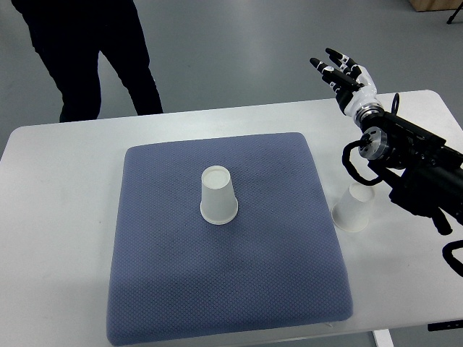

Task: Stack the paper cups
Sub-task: 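Lower the right hand from its raised pose toward the loose white cup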

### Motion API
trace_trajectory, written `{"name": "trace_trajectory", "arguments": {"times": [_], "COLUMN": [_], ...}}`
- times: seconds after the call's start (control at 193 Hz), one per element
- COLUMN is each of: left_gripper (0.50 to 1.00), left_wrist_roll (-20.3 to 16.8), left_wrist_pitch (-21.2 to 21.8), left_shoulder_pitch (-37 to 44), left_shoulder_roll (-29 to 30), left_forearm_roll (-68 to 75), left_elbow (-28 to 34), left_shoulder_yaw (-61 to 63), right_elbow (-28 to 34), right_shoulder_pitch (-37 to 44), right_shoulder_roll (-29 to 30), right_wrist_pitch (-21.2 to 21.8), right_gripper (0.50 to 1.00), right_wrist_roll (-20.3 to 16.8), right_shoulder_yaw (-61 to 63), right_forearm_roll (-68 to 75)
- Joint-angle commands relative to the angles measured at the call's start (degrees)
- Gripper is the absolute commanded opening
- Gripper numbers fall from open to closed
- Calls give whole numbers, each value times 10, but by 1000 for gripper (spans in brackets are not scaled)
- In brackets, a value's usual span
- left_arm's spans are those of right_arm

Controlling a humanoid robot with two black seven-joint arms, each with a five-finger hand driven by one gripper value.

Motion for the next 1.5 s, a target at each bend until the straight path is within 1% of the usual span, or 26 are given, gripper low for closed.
{"name": "trace_trajectory", "arguments": {"times": [0.0, 0.27, 0.348, 0.961, 1.122, 1.293, 1.397, 1.496], "left_gripper": [1000, 1000, 1000, 1000, 1000, 1000, 1000, 1000], "left_wrist_roll": [-1, -1, -1, -1, -1, -1, -1, -1], "left_wrist_pitch": [0, -1, -7, -7, -7, -7, -7, -7], "left_shoulder_pitch": [0, 1, 2, 2, 2, 3, 3, 3], "left_shoulder_roll": [0, 0, 0, 0, 0, 0, 0, 0], "left_forearm_roll": [0, 0, 1, 0, 1, 0, 0, 0], "left_elbow": [0, -2, -4, -2, -2, -2, -2, -2], "left_shoulder_yaw": [0, -2, -1, -2, -1, -1, -2, -1], "right_elbow": [0, 0, 0, -1, 3, 4, 5, 6], "right_shoulder_pitch": [0, -2, -2, 1, 15, 60, 85, 113], "right_shoulder_roll": [0, 0, 0, -3, -7, -11, -40, -74], "right_wrist_pitch": [1, 1, 1, -4, -6, -4, 1, 3], "right_gripper": [917, 917, 917, 915, 917, 915, 915, 915], "right_wrist_roll": [0, 0, 0, -1, -2, -2, -4, -6], "right_shoulder_yaw": [0, -2, -2, 0, -1, -11, -19, -67], "right_forearm_roll": [0, 0, 0, 0, 3, 1, -5, -42]}}
